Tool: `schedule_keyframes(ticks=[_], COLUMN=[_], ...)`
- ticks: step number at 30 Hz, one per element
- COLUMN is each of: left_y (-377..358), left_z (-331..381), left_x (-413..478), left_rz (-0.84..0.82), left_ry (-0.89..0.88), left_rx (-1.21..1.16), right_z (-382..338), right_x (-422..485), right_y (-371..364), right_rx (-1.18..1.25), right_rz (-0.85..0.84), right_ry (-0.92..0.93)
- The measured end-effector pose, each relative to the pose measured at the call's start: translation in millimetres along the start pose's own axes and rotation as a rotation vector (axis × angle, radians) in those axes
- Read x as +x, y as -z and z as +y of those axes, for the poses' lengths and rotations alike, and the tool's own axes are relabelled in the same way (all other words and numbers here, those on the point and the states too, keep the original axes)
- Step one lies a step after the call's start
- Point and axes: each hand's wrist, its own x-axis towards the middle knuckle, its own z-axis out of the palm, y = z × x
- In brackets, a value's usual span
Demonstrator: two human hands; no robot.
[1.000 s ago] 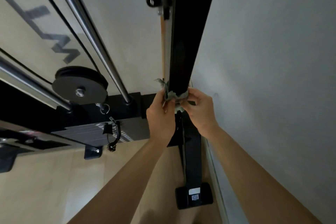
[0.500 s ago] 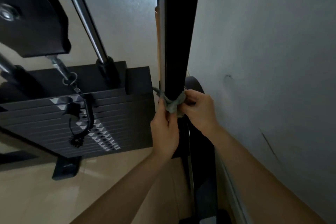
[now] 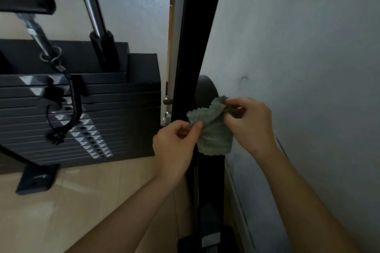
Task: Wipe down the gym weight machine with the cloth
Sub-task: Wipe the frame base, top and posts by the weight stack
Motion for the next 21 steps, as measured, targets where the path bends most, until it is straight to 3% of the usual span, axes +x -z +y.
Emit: schedule_keyframes(ticks=[2, 5, 8, 14, 21], left_y=[-7, -10, -9, -15, -18], left_z=[-16, -36, -44, -53, -55], left_x=[8, 14, 13, 10, 0], left_rz=[-0.032, -0.100, -0.133, -0.265, -0.206], left_ry=[0.092, 0.266, 0.327, 0.281, 0.144], left_rx=[-0.025, -0.044, -0.071, -0.019, 0.104], right_z=[9, 30, 44, 45, 33], right_x=[1, -9, -14, 24, 106], right_y=[-10, -35, -48, -56, -59], right_rx=[0.036, 0.072, 0.013, 0.065, 0.070], right_rz=[-0.027, -0.284, -0.349, -0.389, -0.621], right_ry=[0.044, 0.078, 0.122, 0.080, -0.042])
